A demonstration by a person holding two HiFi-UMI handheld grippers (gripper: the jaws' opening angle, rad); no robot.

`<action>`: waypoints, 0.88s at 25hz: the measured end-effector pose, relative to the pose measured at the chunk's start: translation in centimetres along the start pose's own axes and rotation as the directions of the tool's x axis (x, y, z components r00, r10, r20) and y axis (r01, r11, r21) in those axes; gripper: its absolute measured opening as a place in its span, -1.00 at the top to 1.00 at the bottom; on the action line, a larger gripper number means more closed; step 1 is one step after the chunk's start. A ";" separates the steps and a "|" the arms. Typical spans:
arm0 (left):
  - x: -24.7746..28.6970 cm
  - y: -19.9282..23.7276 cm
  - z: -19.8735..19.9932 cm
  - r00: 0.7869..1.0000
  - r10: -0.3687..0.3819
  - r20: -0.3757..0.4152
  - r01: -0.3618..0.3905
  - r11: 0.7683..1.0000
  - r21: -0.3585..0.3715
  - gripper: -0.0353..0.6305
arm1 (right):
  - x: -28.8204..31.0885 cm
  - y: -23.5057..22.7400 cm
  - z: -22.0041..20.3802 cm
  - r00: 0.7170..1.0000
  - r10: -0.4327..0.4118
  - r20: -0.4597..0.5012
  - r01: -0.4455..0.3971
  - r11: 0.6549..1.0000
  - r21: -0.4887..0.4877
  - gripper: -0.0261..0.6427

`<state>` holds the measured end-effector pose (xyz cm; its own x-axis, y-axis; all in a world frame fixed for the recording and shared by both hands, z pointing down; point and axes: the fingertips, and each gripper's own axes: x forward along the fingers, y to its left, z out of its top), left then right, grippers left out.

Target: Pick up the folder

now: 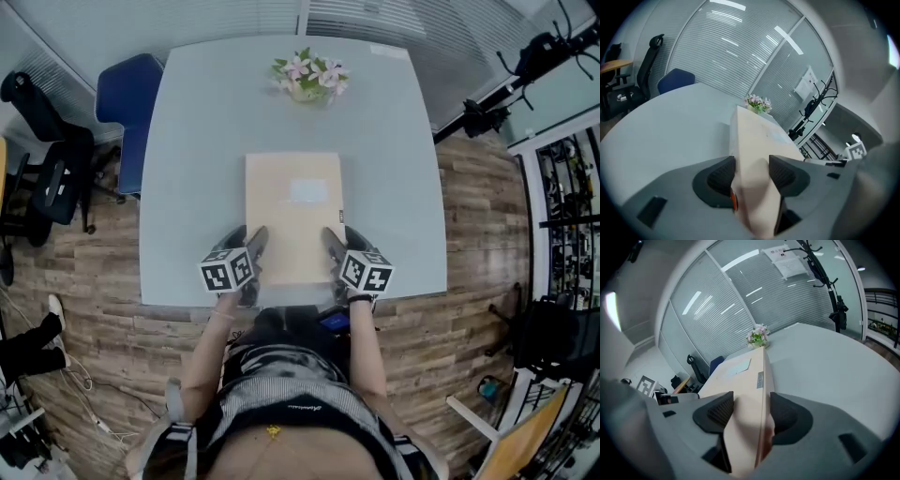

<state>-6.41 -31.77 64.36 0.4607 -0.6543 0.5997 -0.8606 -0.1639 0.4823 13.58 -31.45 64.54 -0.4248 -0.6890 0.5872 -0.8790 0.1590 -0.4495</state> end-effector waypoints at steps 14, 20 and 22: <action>-9.9 -7.4 10.5 0.954 -0.103 0.282 0.047 0.979 0.198 0.22 | -10.0 7.5 9.0 0.954 -0.007 0.300 0.037 0.995 -0.095 0.20; -14.0 -10.3 13.7 0.905 -0.147 0.399 0.041 0.964 0.262 0.22 | -13.9 10.3 12.4 0.915 0.023 0.403 0.042 0.988 -0.152 0.21; -15.2 -11.0 14.5 0.890 -0.160 0.427 0.043 0.961 0.272 0.22 | -15.0 11.1 13.2 0.903 0.032 0.428 0.045 0.985 -0.168 0.21</action>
<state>-7.04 -30.76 40.67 0.4551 -0.8713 0.1836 -0.8668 -0.3863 0.3154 13.01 -28.71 41.87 -0.3195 -0.9198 0.2279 -0.9210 0.2448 -0.3029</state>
